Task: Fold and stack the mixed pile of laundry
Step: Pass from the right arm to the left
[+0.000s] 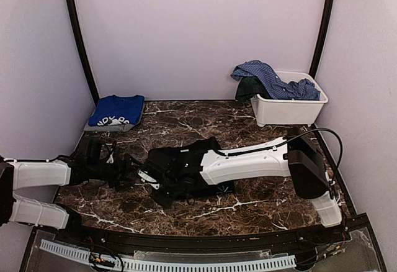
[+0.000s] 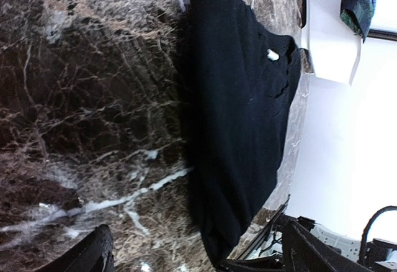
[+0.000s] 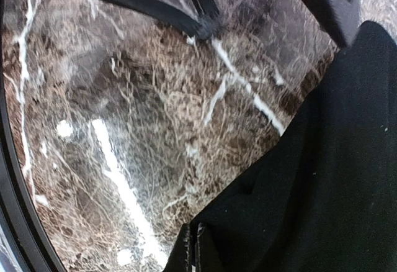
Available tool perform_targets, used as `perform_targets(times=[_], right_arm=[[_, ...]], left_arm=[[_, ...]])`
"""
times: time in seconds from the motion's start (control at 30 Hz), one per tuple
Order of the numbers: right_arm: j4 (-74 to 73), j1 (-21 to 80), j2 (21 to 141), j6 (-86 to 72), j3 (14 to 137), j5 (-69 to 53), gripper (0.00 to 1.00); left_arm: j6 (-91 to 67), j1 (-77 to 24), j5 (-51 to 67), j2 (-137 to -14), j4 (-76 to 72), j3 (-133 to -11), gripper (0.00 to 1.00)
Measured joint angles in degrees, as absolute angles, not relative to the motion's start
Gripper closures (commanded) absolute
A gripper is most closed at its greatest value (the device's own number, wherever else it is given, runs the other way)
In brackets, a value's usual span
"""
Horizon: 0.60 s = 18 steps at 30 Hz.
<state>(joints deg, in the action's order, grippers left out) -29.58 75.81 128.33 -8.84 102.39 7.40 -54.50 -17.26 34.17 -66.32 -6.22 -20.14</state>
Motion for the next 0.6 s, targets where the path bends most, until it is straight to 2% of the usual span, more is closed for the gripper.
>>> perform_targets(times=[0.3, 0.47, 0.6], right_arm=[[-26.7, 75.4, 127.7, -8.8, 102.2, 5.3, 1.00], [-27.0, 75.4, 127.4, -8.5, 102.2, 4.5, 1.00], [-25.9, 75.4, 126.8, -8.5, 102.2, 4.2, 1.00]], left_arm=[[-59.5, -19.6, 34.4, -65.9, -13.3, -20.1, 0.03], [-63.1, -23.5, 32.0, -72.1, -15.6, -21.3, 0.04], [-65.3, -27.8, 31.0, -77.6, -16.7, -23.2, 0.09]])
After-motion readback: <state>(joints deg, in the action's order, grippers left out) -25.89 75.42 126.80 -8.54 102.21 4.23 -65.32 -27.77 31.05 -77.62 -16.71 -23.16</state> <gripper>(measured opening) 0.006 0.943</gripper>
